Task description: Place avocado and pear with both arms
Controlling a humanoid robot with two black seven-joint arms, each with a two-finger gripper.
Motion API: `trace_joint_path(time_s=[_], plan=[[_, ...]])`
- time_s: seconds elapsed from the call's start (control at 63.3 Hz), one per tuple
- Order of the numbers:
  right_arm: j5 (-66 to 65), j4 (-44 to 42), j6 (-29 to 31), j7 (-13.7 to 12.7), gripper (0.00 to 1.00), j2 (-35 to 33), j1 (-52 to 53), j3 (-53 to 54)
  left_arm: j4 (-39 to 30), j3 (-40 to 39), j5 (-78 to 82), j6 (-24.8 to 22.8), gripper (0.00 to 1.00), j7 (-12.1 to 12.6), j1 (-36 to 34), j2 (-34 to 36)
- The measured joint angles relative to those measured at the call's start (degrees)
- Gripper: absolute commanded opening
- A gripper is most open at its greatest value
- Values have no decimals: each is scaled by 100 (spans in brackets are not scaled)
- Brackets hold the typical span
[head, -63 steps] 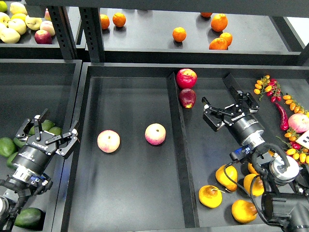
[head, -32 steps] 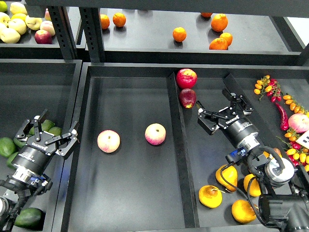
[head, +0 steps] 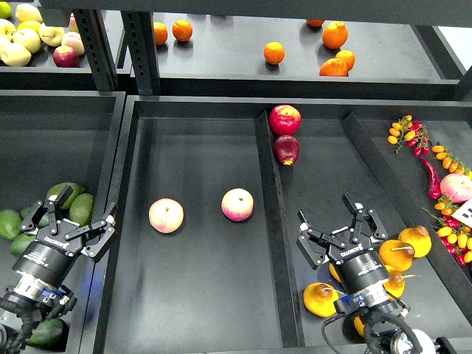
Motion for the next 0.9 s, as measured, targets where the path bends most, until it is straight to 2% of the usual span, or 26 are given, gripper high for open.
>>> trace_joint_path(time_s=[0.126,0.253,0.474,0.648,0.9], plan=[[3,77,257,0,100,-1,-414,-28,-357,3,0,0,100,0,240,0],[14,161,271,-6,100,0,-513,-46,-551,-47,-2,0,100,0,356,0],[484,200,-244,-2,100,0,-253,-18,-586,-209,-2,0,100,0,307,0],[704,192,-710,268,100,-1,194,69,-559,-165,10,0,100,1,218,0],[720,187,-918,323,100,-1,567,-23,-577,-135,12,0,100,0,-23,0]])
